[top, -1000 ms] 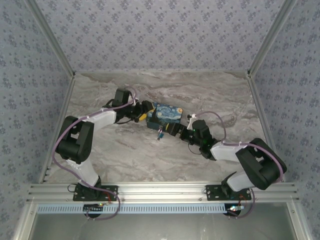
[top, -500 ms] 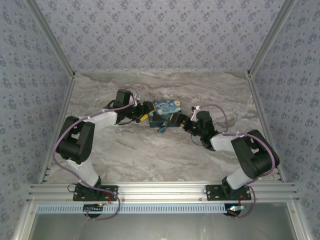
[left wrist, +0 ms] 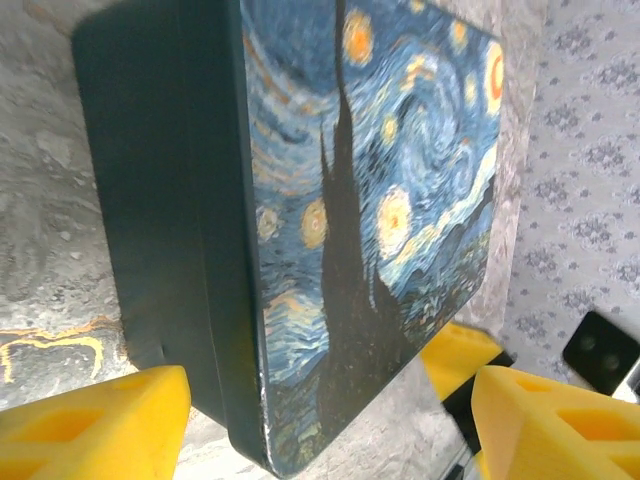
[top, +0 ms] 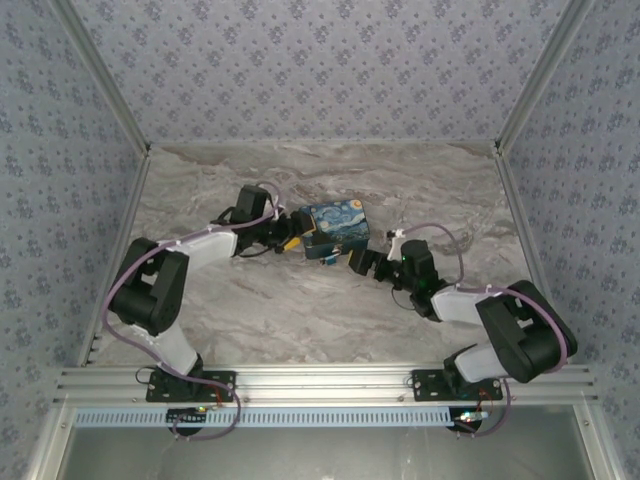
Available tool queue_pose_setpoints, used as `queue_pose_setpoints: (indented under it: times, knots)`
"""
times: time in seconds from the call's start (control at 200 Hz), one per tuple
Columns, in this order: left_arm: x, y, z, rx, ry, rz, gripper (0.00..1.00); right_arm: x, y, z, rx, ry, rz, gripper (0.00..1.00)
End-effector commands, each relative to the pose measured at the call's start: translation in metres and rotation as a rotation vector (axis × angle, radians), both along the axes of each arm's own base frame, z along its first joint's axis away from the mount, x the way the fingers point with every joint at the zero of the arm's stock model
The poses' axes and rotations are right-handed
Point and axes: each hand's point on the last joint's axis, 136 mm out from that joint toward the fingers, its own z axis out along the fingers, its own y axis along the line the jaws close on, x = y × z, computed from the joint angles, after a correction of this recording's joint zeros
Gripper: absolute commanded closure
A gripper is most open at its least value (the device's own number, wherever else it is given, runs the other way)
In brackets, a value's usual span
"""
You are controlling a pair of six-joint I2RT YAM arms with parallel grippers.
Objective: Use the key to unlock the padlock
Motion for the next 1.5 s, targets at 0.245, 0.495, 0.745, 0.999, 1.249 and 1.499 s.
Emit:
queue_pose_setpoints:
  times: [0.245, 0.495, 0.745, 0.999, 1.249, 1.499]
  knots:
    - [0.027, 0.007, 0.010, -0.024, -0.046, 0.015, 0.25, 0.017, 0.051, 0.008, 0.042, -0.156, 0.090, 0.22]
    - [0.028, 0.005, -0.007, -0.010, -0.016, 0.003, 0.27, 0.030, 0.069, -0.004, 0.039, -0.166, 0.081, 0.24]
    - [0.026, 0.006, -0.024, 0.006, 0.016, 0.002, 0.28, 0.037, 0.067, -0.020, 0.016, -0.129, 0.047, 0.24]
    - [0.025, 0.007, -0.036, 0.019, 0.036, 0.006, 0.31, 0.042, 0.067, -0.021, 0.041, -0.136, 0.038, 0.23]
    - [0.022, 0.009, -0.048, 0.025, 0.059, 0.014, 0.34, 0.044, 0.073, -0.013, 0.072, -0.164, 0.061, 0.36]
    - [0.022, 0.010, -0.048, 0.030, 0.058, 0.020, 0.35, 0.042, 0.067, -0.016, 0.071, -0.159, 0.050, 0.48]
